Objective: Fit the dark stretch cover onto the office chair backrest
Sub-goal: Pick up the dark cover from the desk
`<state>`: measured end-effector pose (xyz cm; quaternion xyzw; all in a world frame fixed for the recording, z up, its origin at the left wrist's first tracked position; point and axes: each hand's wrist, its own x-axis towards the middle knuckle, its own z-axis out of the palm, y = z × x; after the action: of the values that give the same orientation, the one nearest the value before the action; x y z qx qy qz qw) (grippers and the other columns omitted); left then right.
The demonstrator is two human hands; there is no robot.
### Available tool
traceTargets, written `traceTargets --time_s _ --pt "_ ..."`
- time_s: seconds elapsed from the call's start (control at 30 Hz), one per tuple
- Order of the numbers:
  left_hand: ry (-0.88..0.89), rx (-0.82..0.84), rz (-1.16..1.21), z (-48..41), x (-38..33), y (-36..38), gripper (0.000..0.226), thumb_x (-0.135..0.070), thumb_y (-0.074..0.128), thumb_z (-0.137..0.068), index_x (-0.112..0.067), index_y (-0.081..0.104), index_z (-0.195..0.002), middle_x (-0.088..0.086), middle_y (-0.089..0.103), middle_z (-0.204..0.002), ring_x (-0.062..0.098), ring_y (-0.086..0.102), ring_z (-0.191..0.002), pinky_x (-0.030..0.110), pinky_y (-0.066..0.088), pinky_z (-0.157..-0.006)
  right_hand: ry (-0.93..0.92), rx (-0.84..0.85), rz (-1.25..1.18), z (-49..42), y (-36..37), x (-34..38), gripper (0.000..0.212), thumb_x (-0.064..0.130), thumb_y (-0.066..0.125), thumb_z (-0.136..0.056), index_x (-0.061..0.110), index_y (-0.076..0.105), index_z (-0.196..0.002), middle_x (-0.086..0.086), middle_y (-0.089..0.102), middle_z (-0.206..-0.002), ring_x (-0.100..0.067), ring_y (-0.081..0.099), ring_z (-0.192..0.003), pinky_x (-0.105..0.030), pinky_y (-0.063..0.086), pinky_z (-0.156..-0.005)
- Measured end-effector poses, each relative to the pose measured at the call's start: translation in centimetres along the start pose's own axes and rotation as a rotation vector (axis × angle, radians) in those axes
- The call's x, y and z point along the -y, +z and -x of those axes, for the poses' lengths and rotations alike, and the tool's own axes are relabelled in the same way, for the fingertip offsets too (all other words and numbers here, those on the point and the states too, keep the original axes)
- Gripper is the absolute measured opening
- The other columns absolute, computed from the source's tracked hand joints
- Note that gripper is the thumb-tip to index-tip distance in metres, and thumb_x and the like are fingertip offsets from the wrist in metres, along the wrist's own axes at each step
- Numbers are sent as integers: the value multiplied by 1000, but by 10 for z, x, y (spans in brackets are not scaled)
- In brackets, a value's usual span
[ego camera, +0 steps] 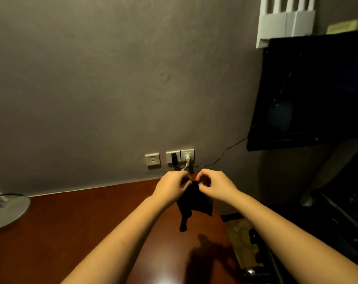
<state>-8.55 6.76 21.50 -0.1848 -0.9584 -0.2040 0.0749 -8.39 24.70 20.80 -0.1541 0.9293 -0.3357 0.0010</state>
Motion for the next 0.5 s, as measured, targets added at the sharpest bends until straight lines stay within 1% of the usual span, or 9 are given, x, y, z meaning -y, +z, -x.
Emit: traceTargets --time_s 0.07,0.13,0.23,0.3,0.37,0.5 --pt "21 -39 -4 -5 -5 -16 18 -30 58 -91 -19 67 -102 1 71 -97 19 64 -93 35 52 -77 -38 6 20 -4 -4 13 15 29 63 -82 33 55 -93 12 60 -84 -10 60 -79 -32 51 -67" --pt "37 -67 -5 -8 -11 -31 17 -28 58 -91 -17 67 -102 1 71 -96 19 64 -92 35 52 -75 -56 -11 75 -7 -6 24 13 32 61 -83 32 53 -93 10 59 -86 -13 61 -82 -33 51 -65" --pt "60 -91 -52 -9 -15 -51 18 -28 57 -91 -17 67 -102 3 70 -98 22 62 -93 35 50 -75 -28 -86 126 -12 -9 33 9 29 58 -84 29 55 -92 5 63 -90 -18 61 -83 -35 50 -65" --pt "71 -97 -77 -6 -13 -63 19 -29 56 -93 -18 66 -105 3 69 -100 22 62 -94 33 50 -74 13 -113 130 -13 -13 37 8 27 58 -84 28 55 -91 3 64 -90 -18 60 -80 -31 47 -60" --pt "83 -98 -87 -2 -7 -71 19 -29 57 -93 -18 65 -107 3 69 -101 23 62 -95 32 48 -73 46 -134 155 -11 -16 39 7 23 57 -85 26 57 -91 2 64 -87 -18 60 -77 -29 43 -57" --pt "44 -85 -77 8 8 -85 19 -30 57 -93 -18 65 -105 3 68 -99 23 61 -93 37 52 -75 89 -134 171 -5 -20 39 11 19 57 -86 25 59 -96 2 63 -86 -16 60 -73 -30 47 -57"
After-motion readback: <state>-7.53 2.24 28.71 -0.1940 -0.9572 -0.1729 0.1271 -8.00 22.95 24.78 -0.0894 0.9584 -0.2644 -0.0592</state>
